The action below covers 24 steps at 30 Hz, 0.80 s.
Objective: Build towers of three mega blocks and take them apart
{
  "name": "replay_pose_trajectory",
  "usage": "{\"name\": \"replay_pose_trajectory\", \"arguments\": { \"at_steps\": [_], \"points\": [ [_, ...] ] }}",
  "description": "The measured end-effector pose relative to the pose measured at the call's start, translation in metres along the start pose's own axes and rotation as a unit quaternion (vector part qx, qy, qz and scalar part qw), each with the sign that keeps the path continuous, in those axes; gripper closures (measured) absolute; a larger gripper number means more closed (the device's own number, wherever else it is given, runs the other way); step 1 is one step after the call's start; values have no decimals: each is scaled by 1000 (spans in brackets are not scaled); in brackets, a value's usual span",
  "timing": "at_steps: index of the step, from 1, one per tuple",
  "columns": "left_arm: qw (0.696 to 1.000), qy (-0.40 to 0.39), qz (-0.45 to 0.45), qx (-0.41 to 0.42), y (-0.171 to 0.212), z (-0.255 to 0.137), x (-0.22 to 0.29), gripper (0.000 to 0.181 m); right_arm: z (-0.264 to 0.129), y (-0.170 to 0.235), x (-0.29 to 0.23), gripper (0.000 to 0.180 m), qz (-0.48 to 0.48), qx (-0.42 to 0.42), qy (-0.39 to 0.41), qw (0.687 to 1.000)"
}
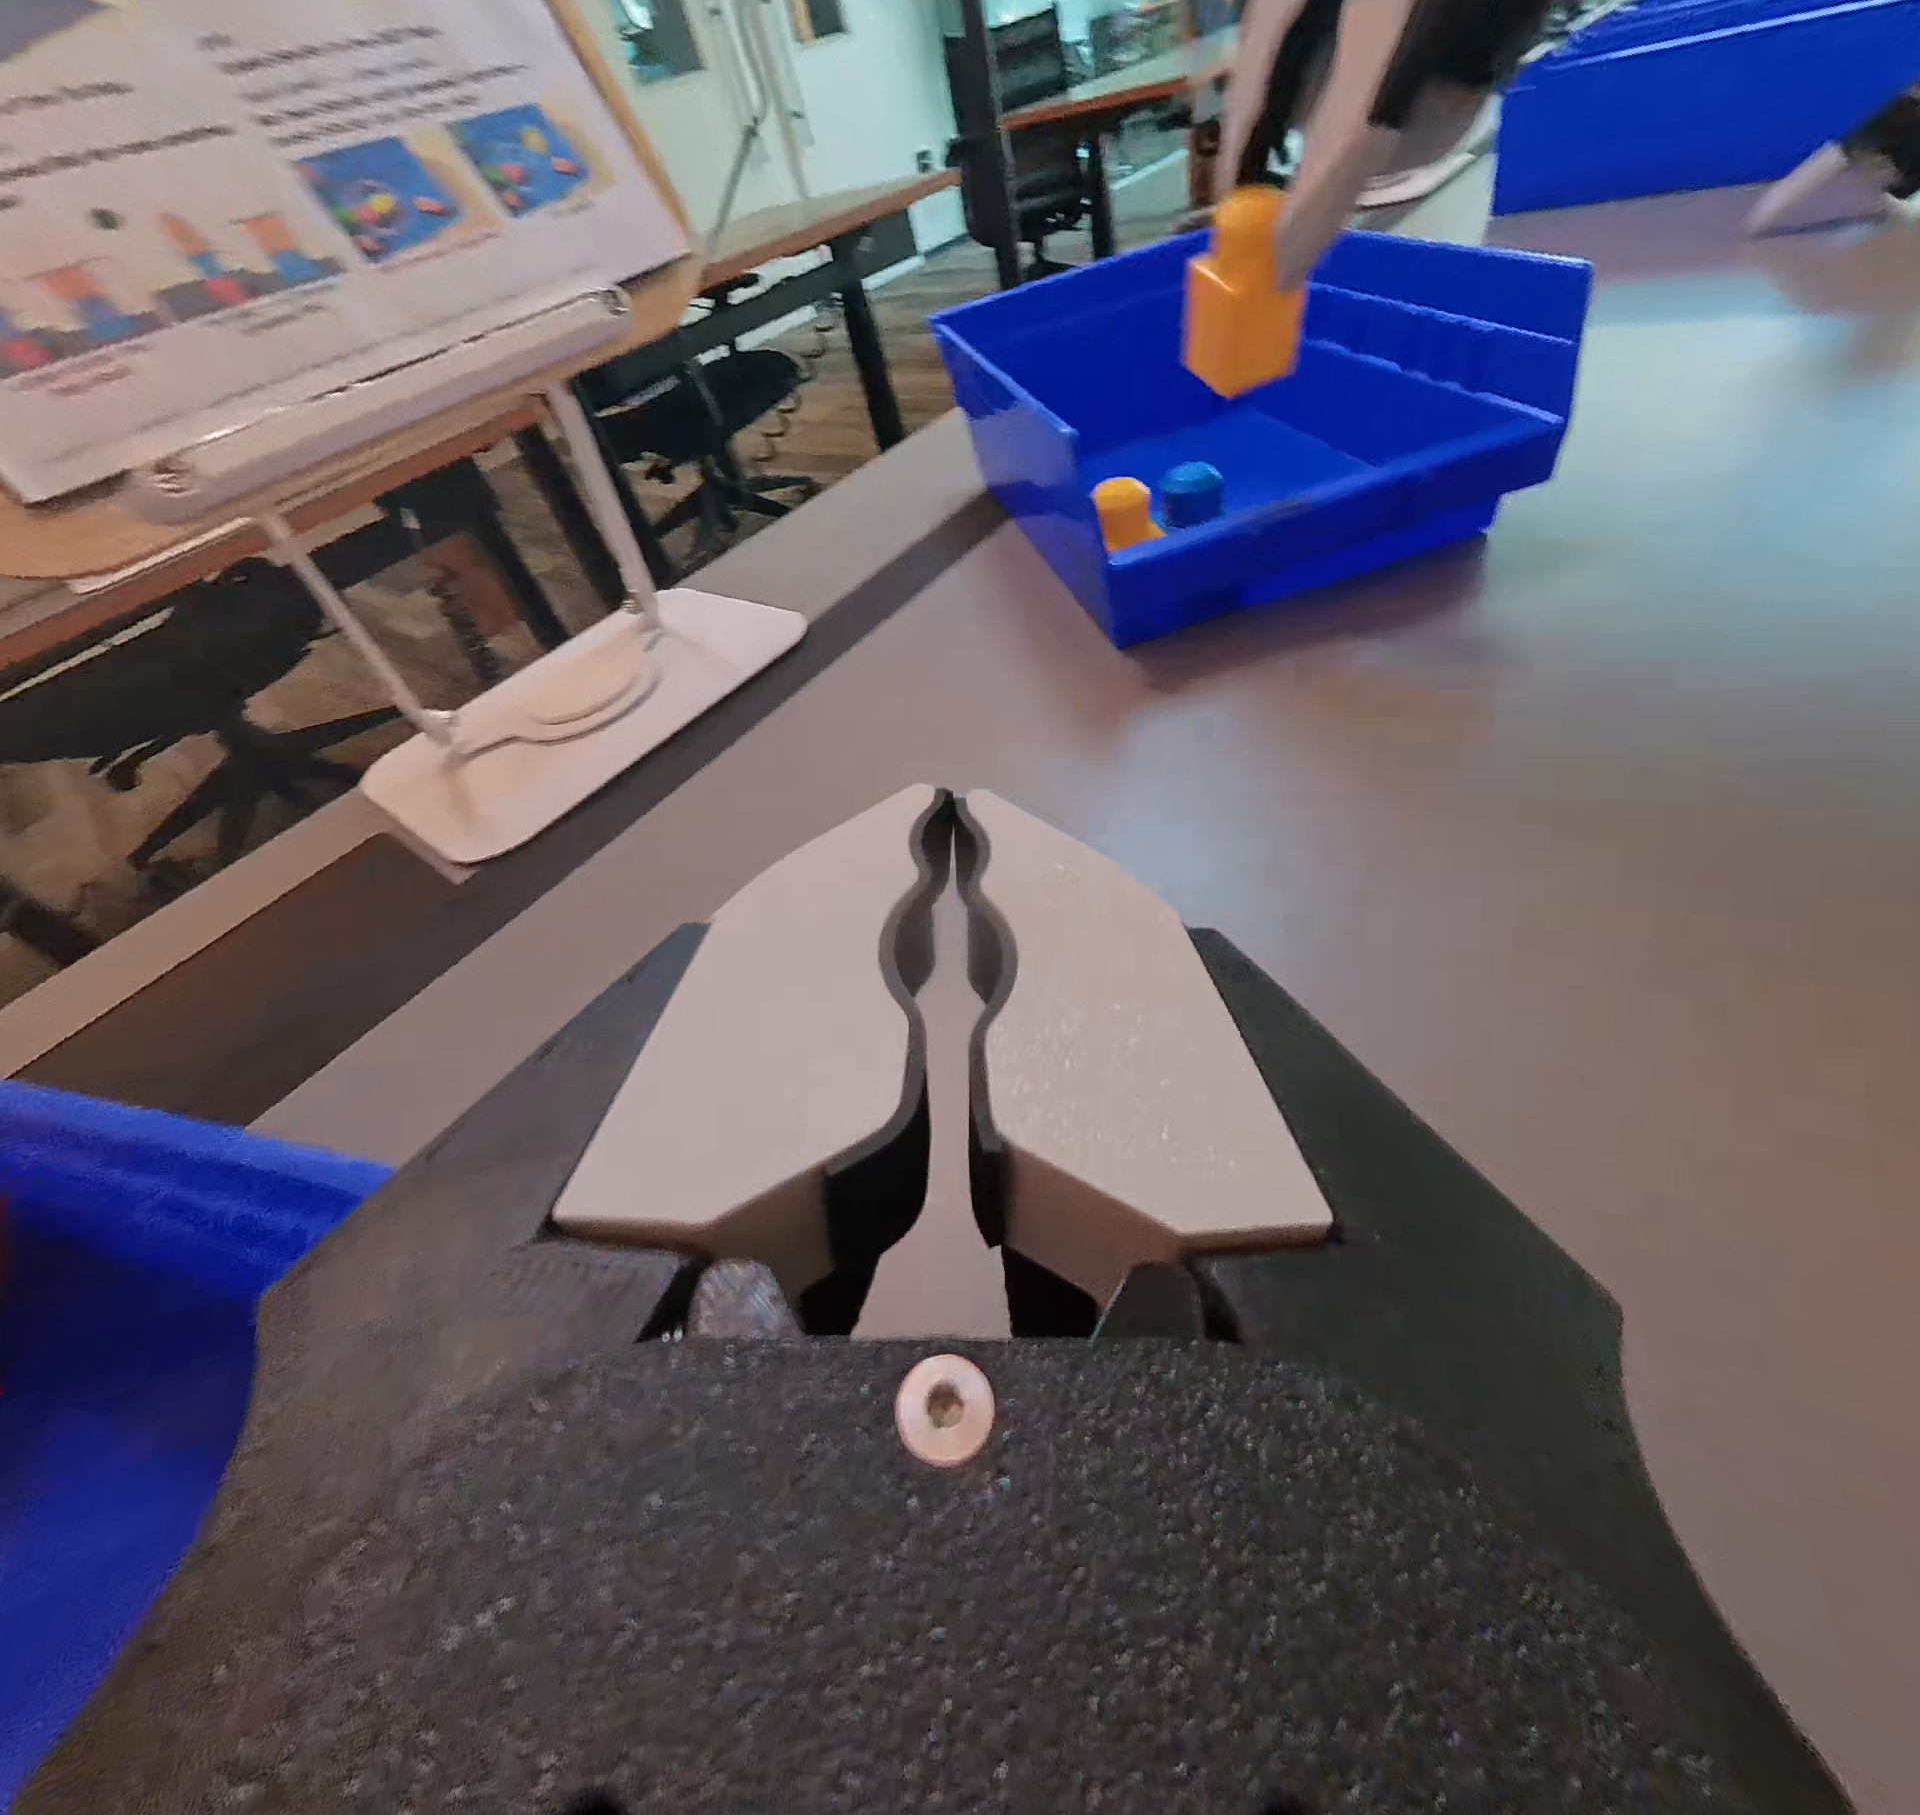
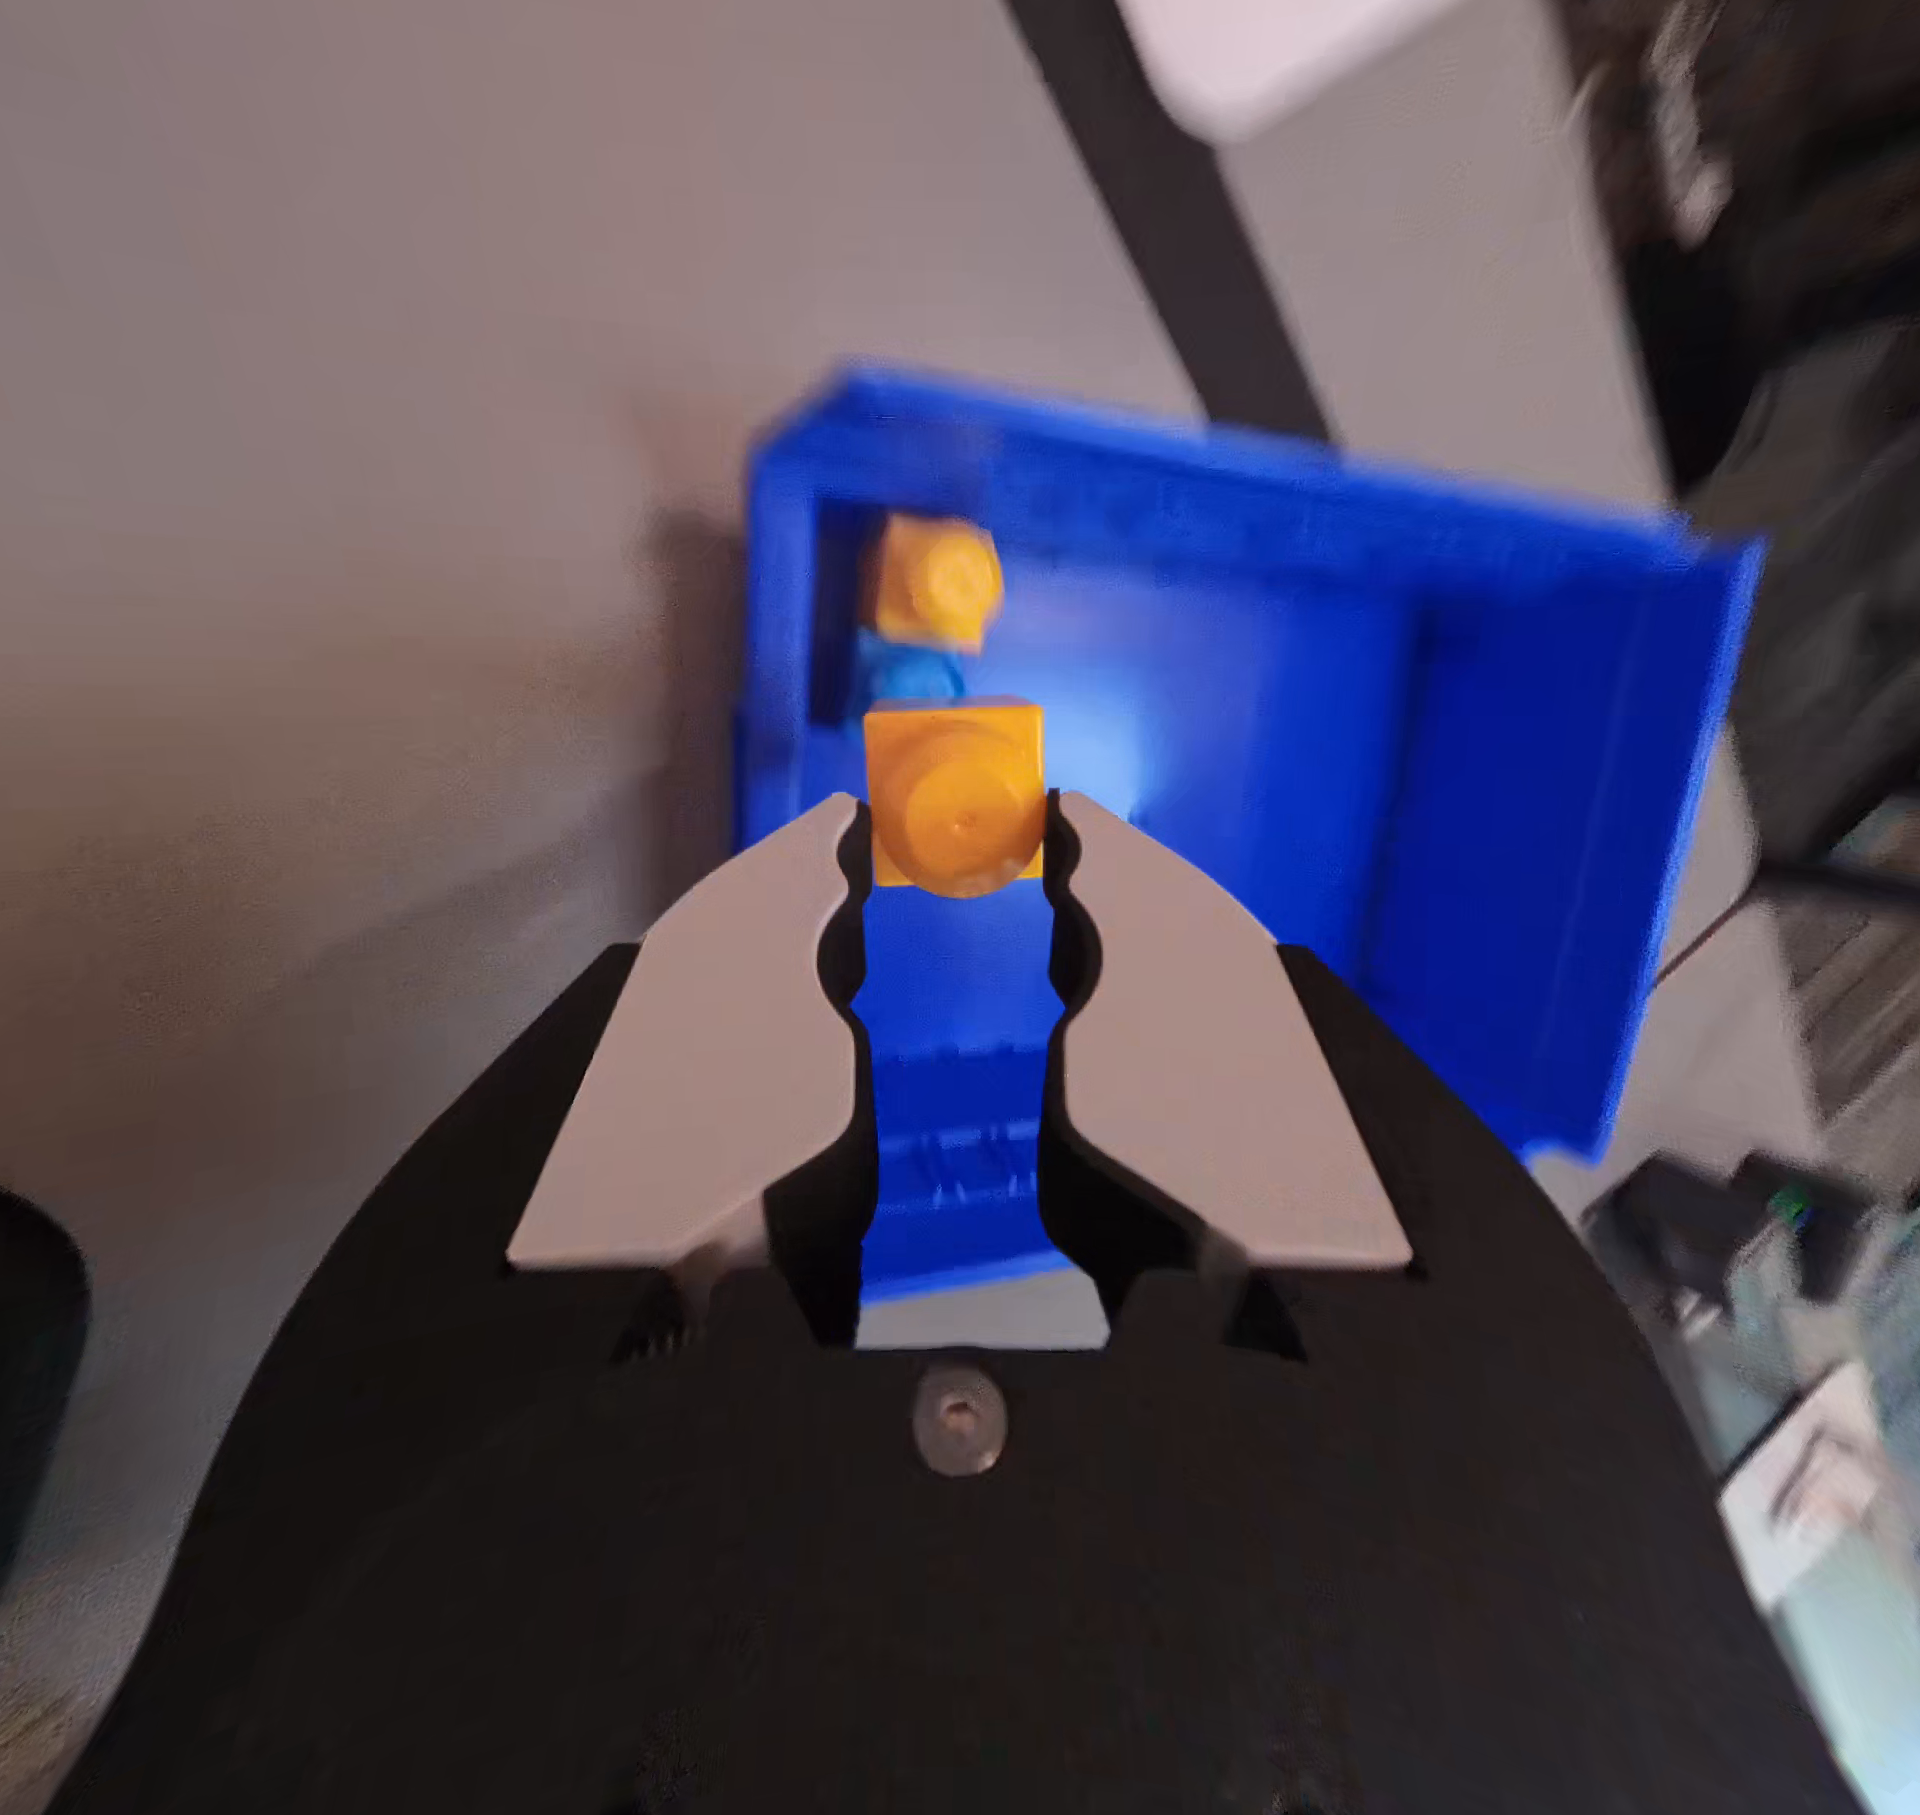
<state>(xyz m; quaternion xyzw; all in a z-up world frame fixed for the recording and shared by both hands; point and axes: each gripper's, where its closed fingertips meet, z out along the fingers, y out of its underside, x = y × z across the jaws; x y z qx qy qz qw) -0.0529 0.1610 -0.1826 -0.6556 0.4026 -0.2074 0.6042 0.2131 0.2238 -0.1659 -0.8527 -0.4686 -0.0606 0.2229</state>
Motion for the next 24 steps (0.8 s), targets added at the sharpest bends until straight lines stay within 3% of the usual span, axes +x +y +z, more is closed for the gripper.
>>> {"name": "replay_pose_trajectory", "arguments": {
  "at_steps": [4,11,17,20,24],
  "points": [
    [1000,-15,0,0,2,-1,-7,181,42,47,1,148,62,-90,-72,991],
    [999,-25,25,-10,4,1,-6,181,84,48,-15,148,112,-88,-107,984],
    [999,-46,-9,-18,4,-5,-20,181,83,46,-17,141,123,-60,-110,984],
    [996,-86,-18,-19,2,-13,-38,181,60,26,-9,140,122,2,-58,991],
    [983,-176,-33,-32,-1,-37,-78,181,5,-41,-26,132,126,204,4,971]
  ]
}}
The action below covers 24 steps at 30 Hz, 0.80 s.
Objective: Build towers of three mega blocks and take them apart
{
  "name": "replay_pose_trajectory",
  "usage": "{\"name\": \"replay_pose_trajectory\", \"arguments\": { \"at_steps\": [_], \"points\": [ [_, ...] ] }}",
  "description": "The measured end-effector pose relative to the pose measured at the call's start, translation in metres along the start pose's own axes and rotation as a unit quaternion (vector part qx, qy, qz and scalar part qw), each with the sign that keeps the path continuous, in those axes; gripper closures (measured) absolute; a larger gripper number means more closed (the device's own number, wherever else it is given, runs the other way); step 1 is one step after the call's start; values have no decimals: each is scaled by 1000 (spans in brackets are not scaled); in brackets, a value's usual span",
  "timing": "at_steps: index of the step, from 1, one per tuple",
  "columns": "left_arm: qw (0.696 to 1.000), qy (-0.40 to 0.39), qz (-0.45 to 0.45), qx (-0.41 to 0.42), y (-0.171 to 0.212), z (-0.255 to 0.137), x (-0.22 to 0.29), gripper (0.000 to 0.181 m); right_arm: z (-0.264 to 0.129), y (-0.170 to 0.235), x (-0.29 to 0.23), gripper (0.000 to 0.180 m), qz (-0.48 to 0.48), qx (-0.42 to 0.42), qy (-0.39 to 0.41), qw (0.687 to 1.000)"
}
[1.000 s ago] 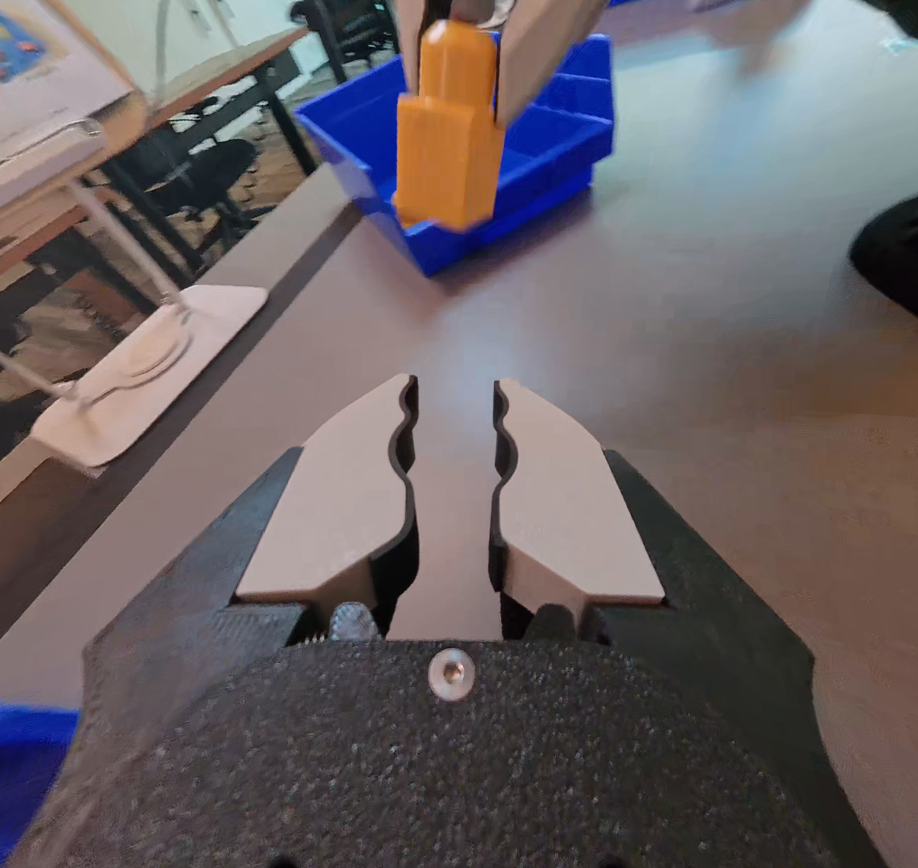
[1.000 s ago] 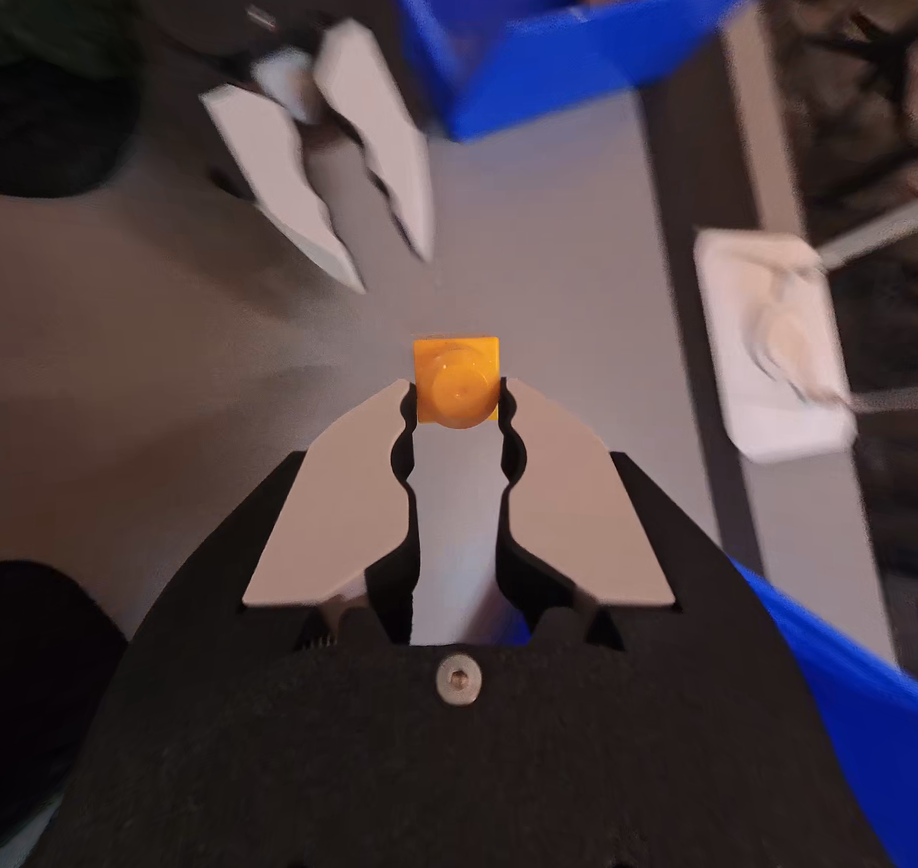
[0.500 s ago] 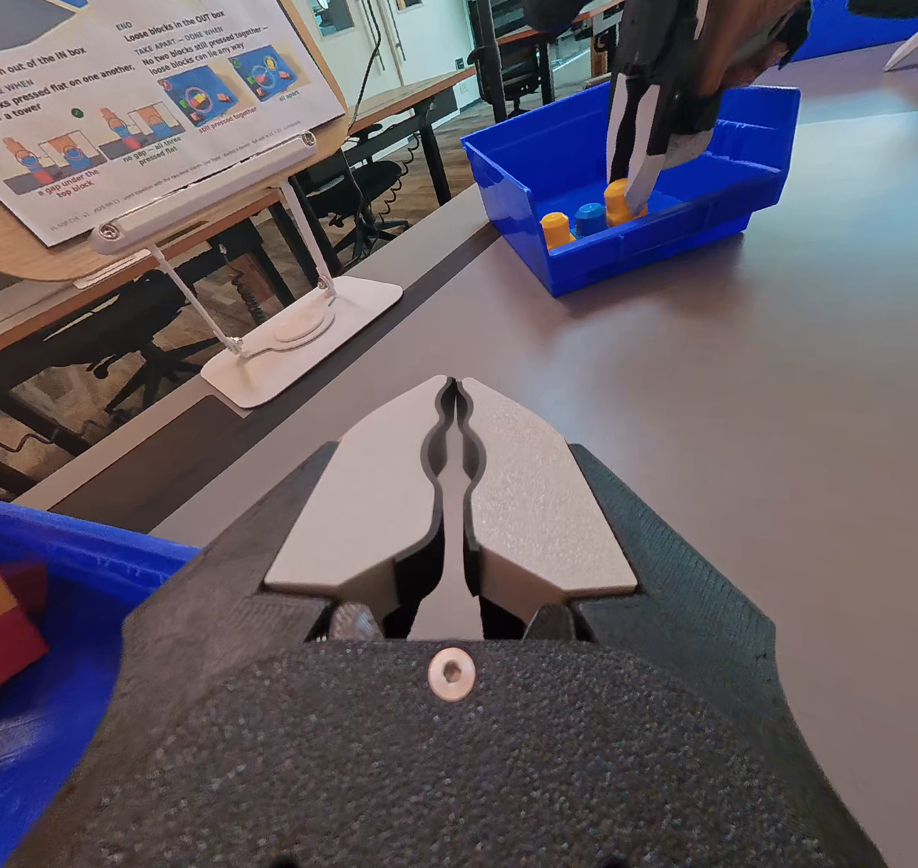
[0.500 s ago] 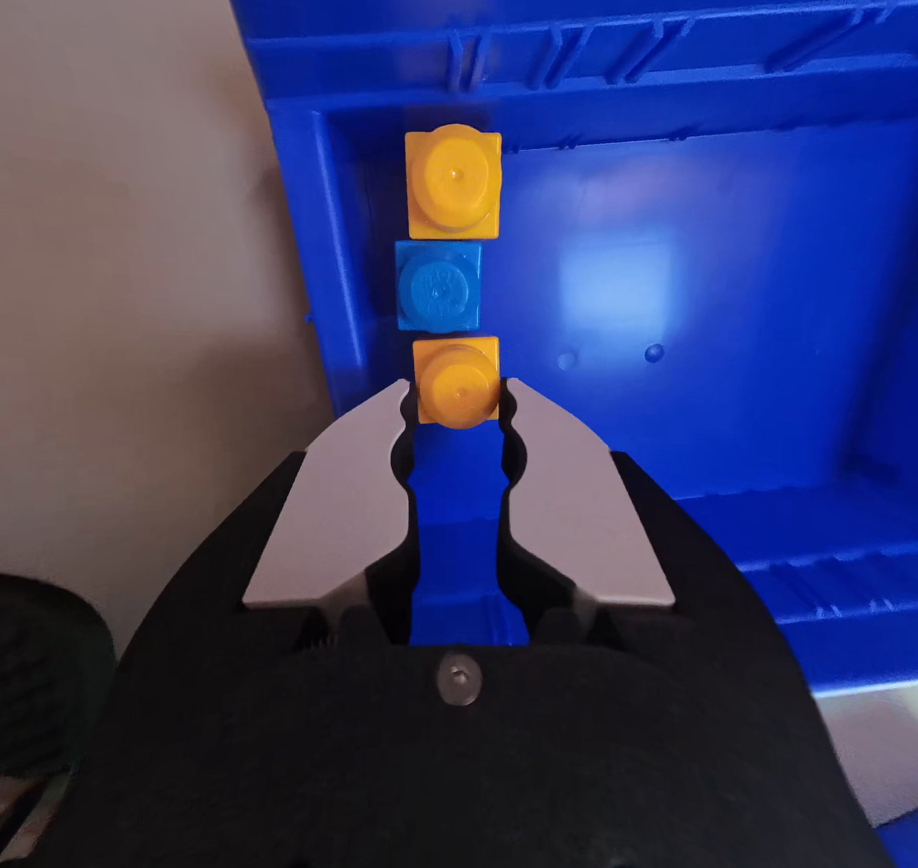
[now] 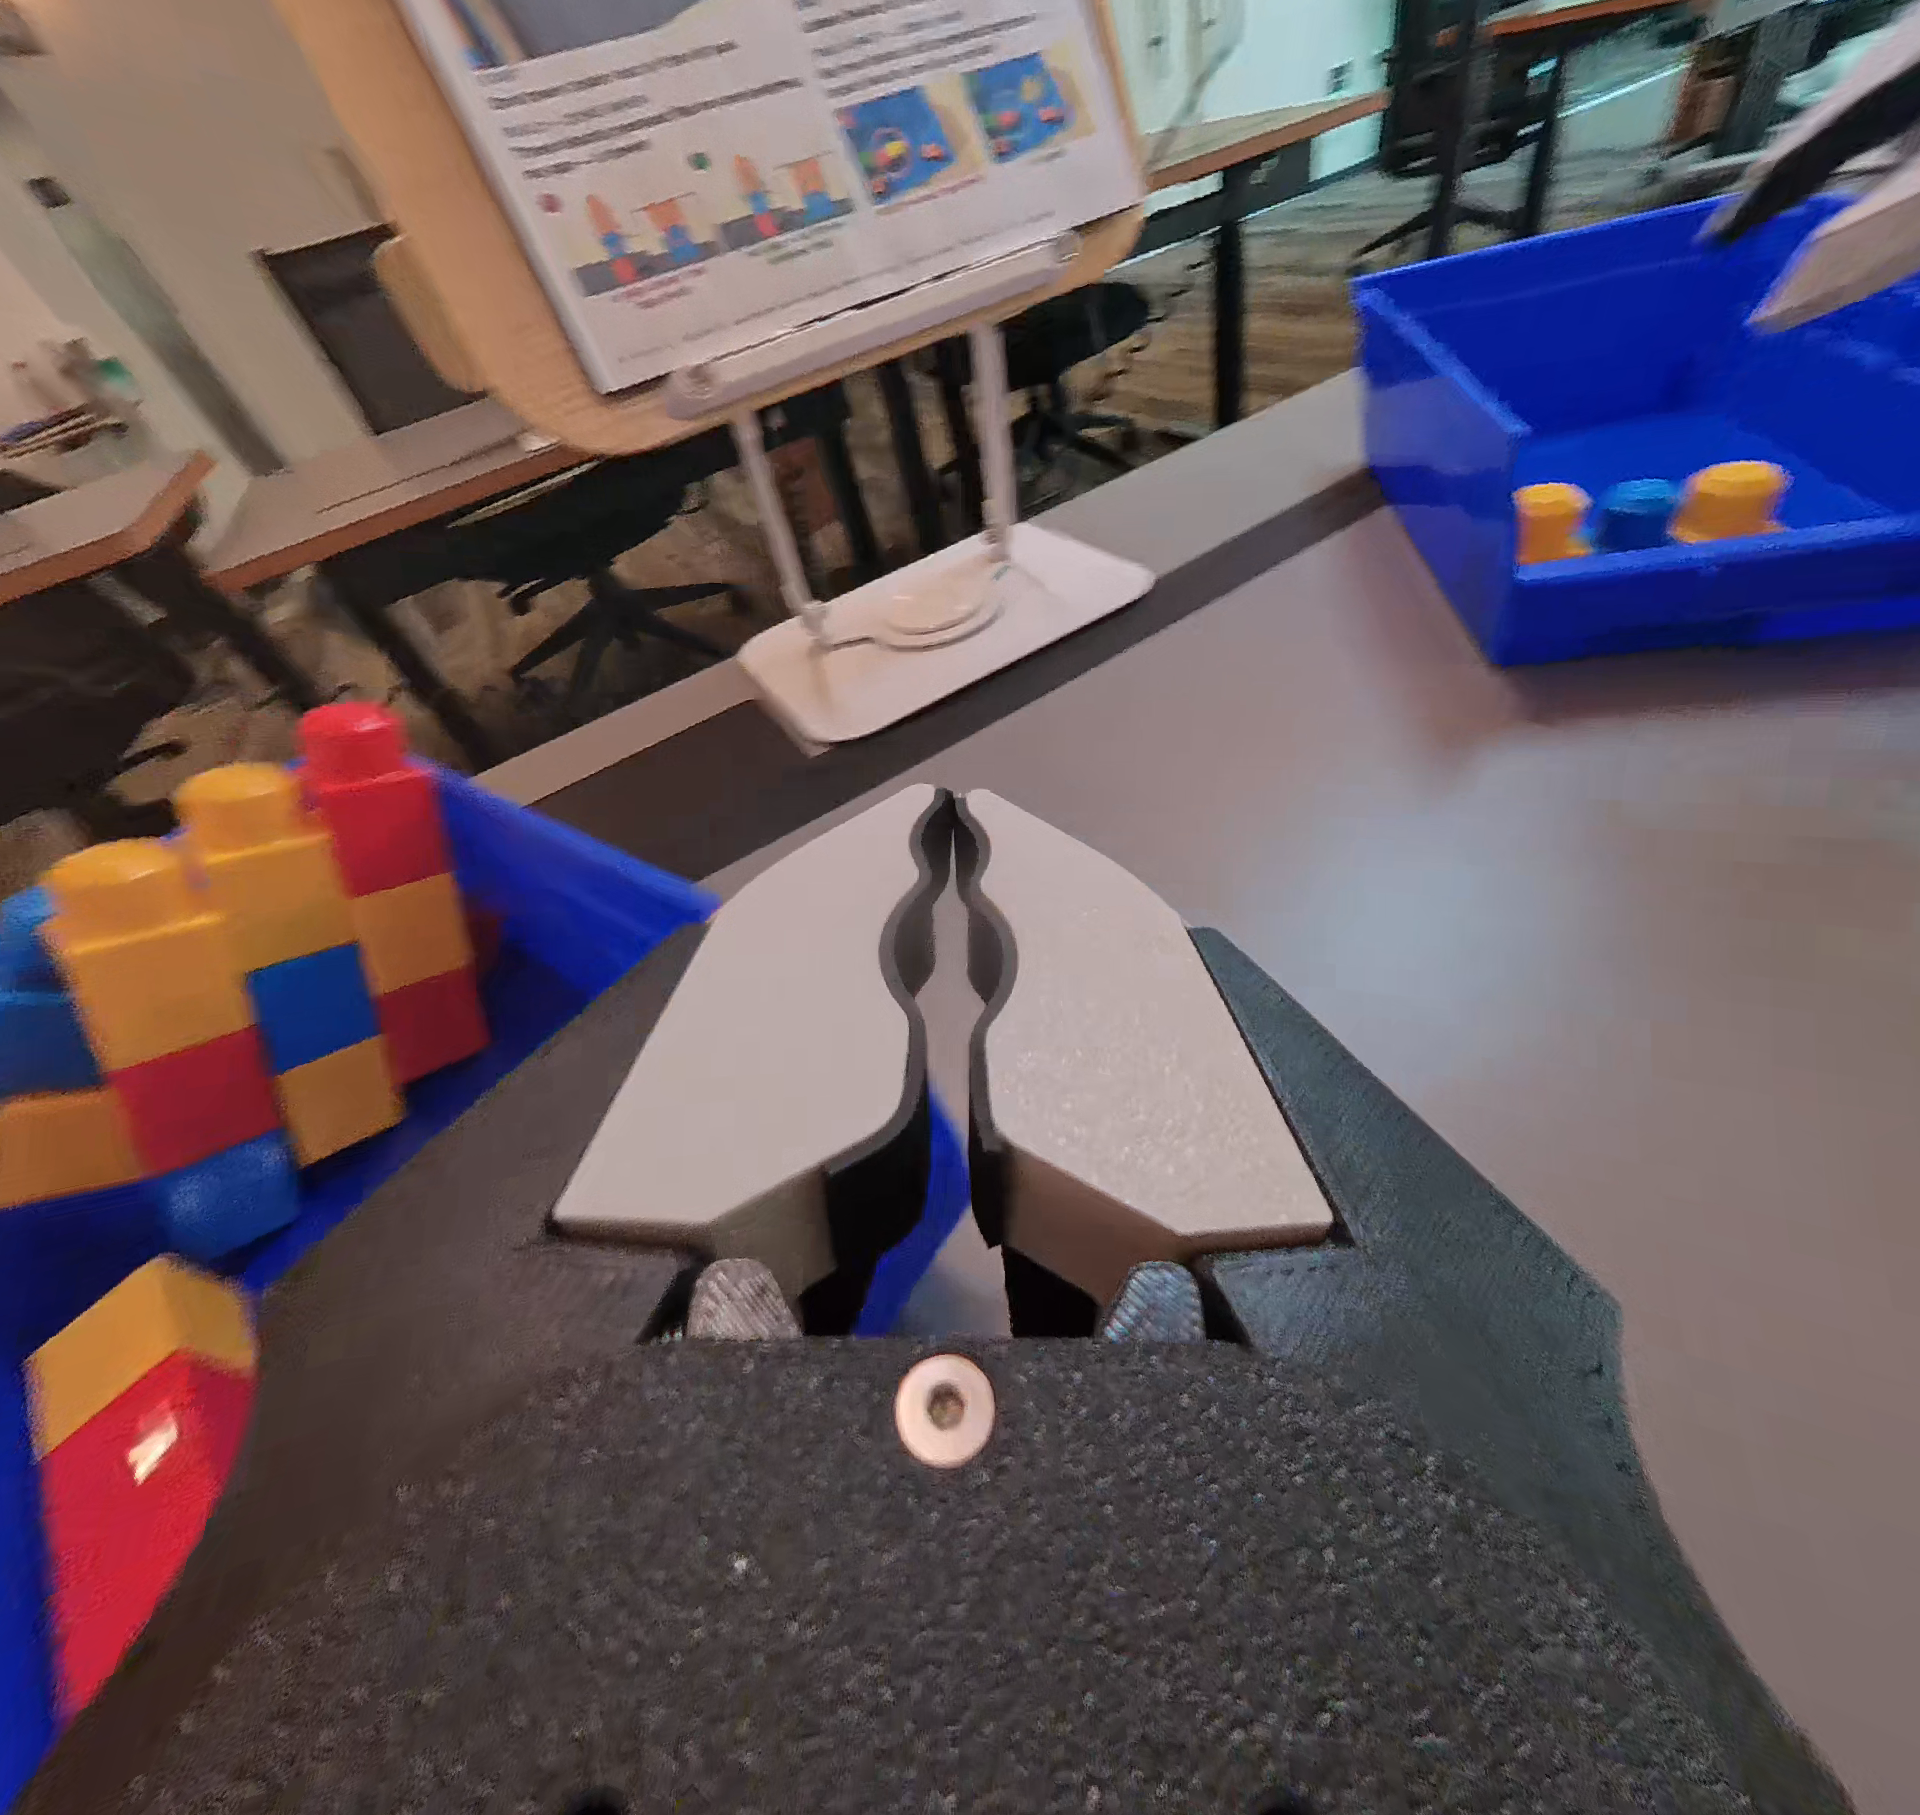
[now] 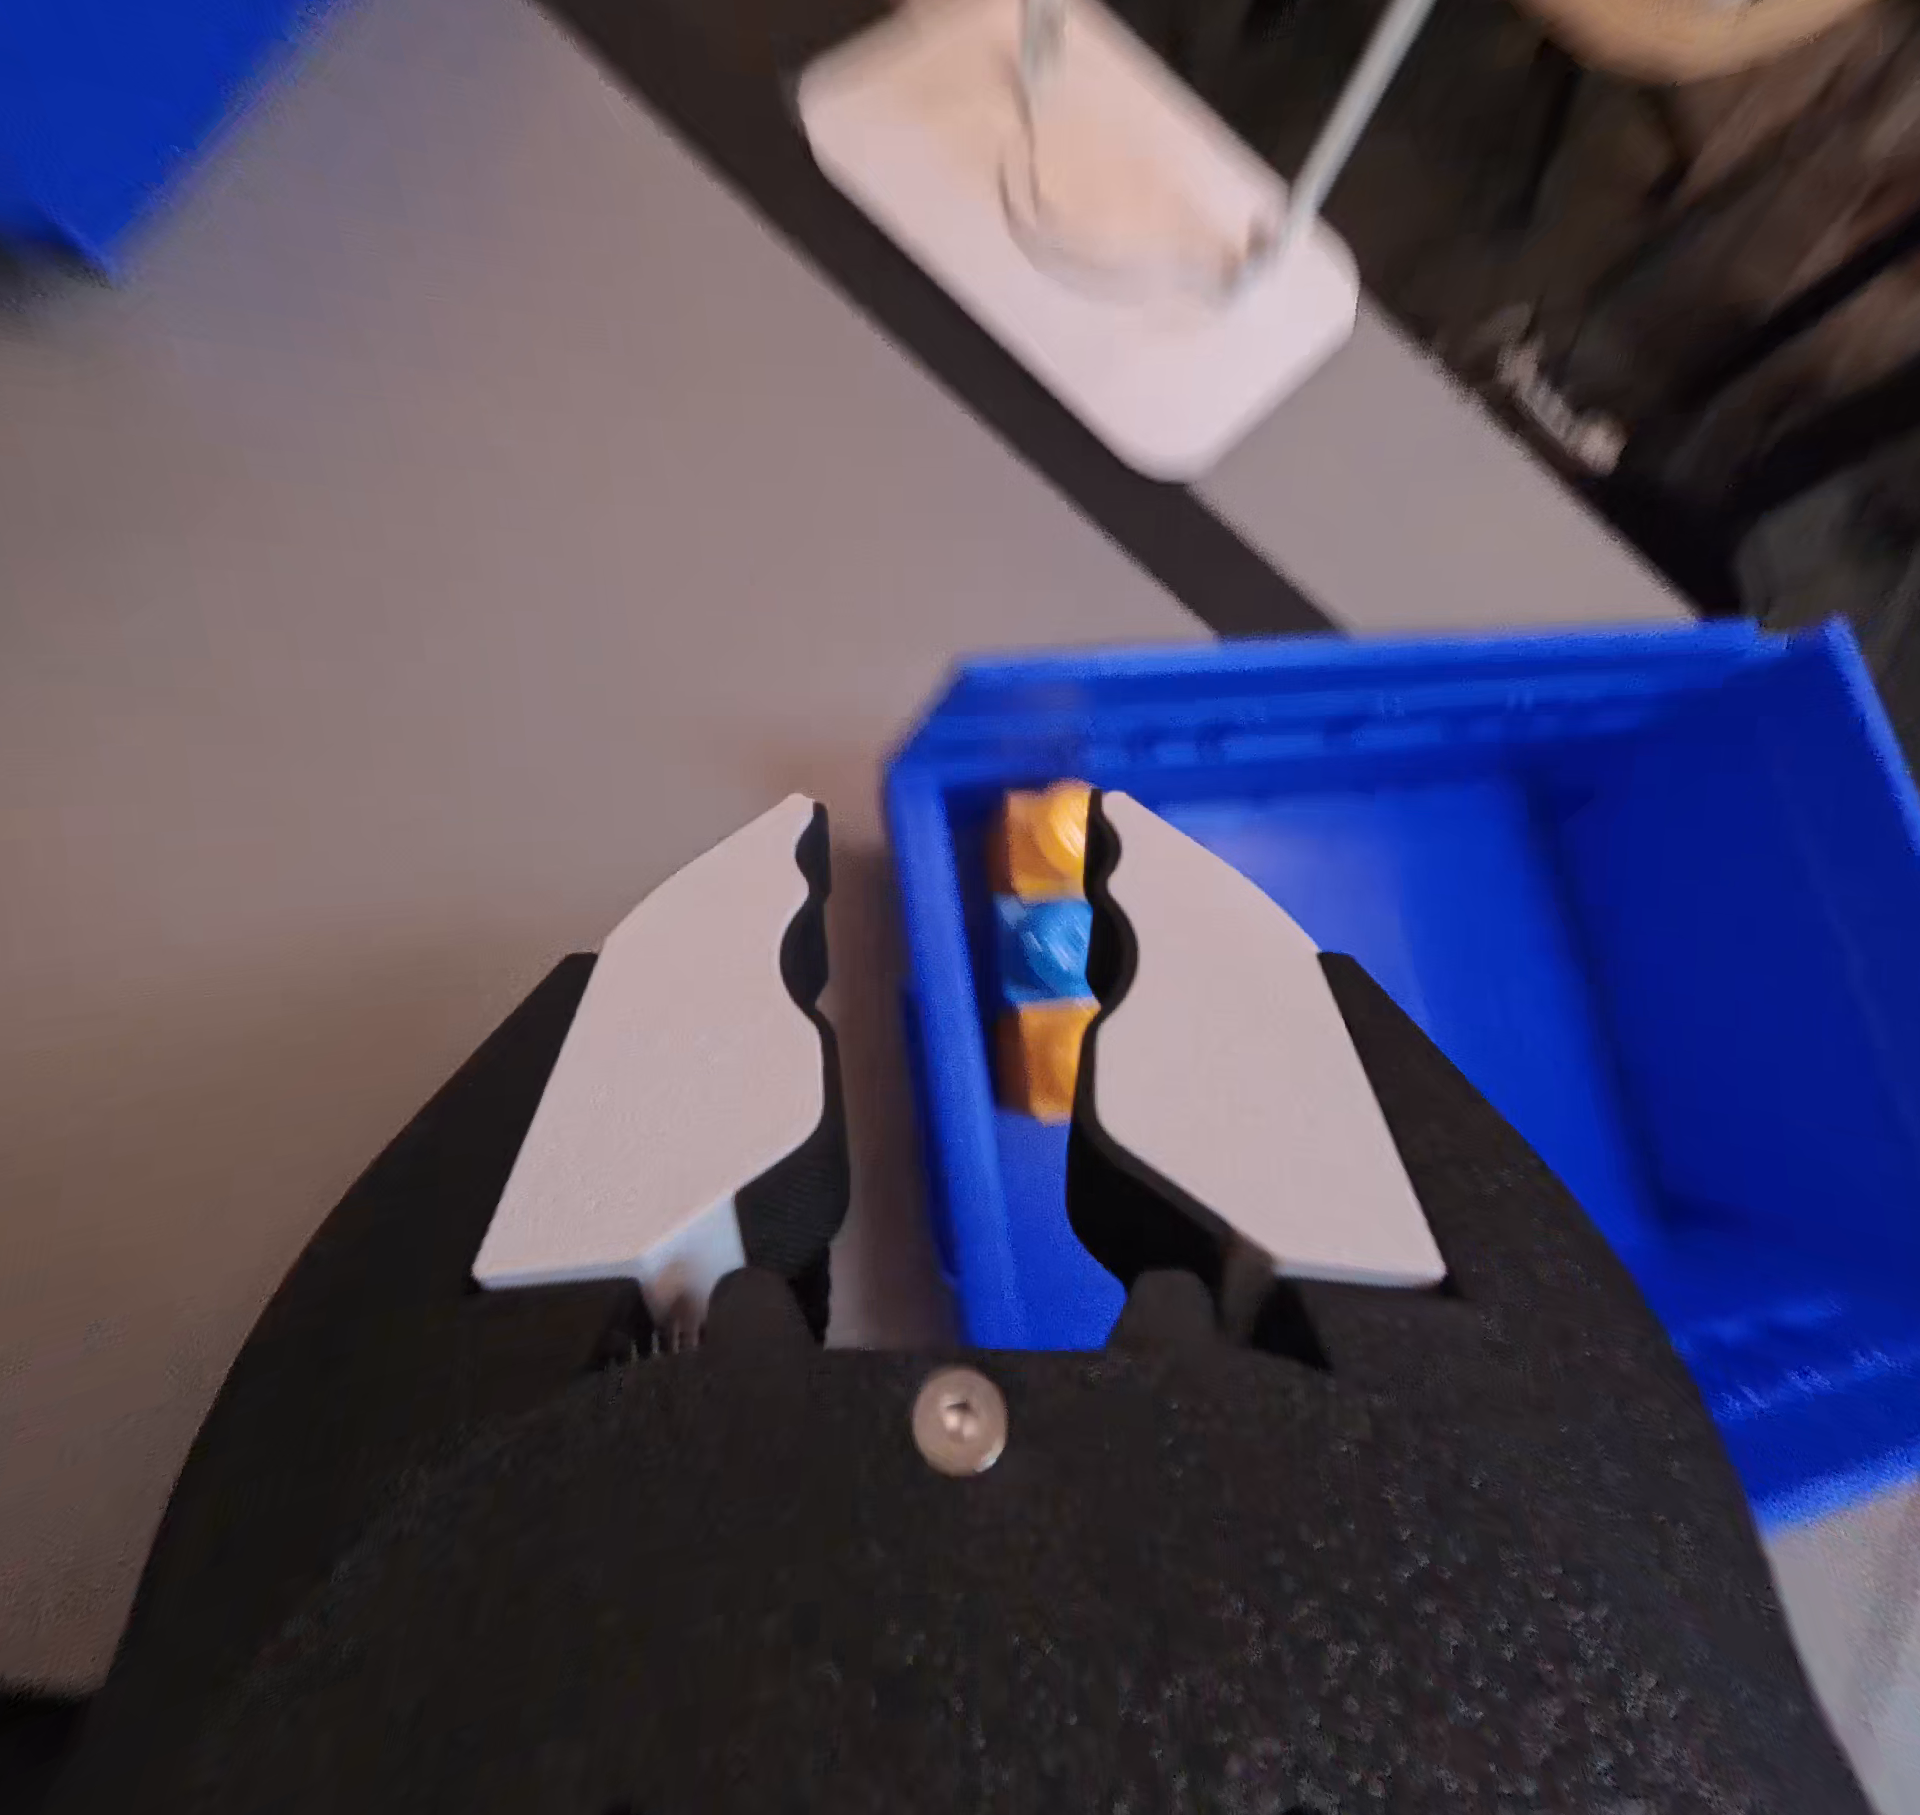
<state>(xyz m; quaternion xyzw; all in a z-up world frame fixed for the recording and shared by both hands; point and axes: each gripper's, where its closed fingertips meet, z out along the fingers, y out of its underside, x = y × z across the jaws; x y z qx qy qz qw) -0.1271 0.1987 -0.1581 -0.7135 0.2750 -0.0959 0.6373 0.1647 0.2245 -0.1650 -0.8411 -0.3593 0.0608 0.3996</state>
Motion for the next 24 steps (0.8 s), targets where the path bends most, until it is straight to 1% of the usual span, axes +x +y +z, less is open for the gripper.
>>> {"name": "replay_pose_trajectory", "arguments": {
  "at_steps": [2,3,5,6,7,9,11,13,15,18,19,21,22,23,24],
  "points": [
    [998,-54,7,-40,5,-8,-32,181,-18,-34,-36,132,13,112,-10,994],
    [995,-66,12,-77,12,-13,-46,181,-27,-44,-55,132,19,151,-20,988],
    [982,-93,25,-163,28,-23,-76,181,-37,-50,-93,132,20,188,-48,981],
    [972,-98,33,-210,39,-29,-89,181,-39,-50,-111,132,17,195,-62,979],
    [959,-98,40,-264,51,-34,-100,176,-40,-48,-127,131,13,197,-76,977],
    [916,-98,66,-382,77,-47,-121,160,-41,-43,-153,131,2,198,-97,975],
    [875,-97,91,-466,95,-55,-139,151,-41,-40,-169,131,-7,200,-113,973],
    [843,-105,104,-517,106,-56,-157,147,-39,-36,-176,131,-11,200,-117,973],
    [804,-113,118,-571,122,-58,-171,140,-34,-31,-177,131,-11,195,-121,973],
    [754,-110,120,-636,149,-58,-177,128,-29,-24,-177,131,7,189,-137,972],
    [735,-115,121,-657,158,-59,-179,122,-28,-22,-176,131,12,187,-140,972],
    [698,-136,121,-693,173,-64,-187,116,-26,-18,-175,131,16,185,-144,972],
    [692,-136,112,-700,180,-64,-188,118,-26,-16,-175,131,16,183,-143,973],
    [687,-144,107,-704,182,-64,-191,124,-25,-15,-174,131,15,181,-143,973],
    [685,-149,99,-706,182,-63,-194,125,-25,-13,-173,131,16,179,-144,973]
  ]
}}
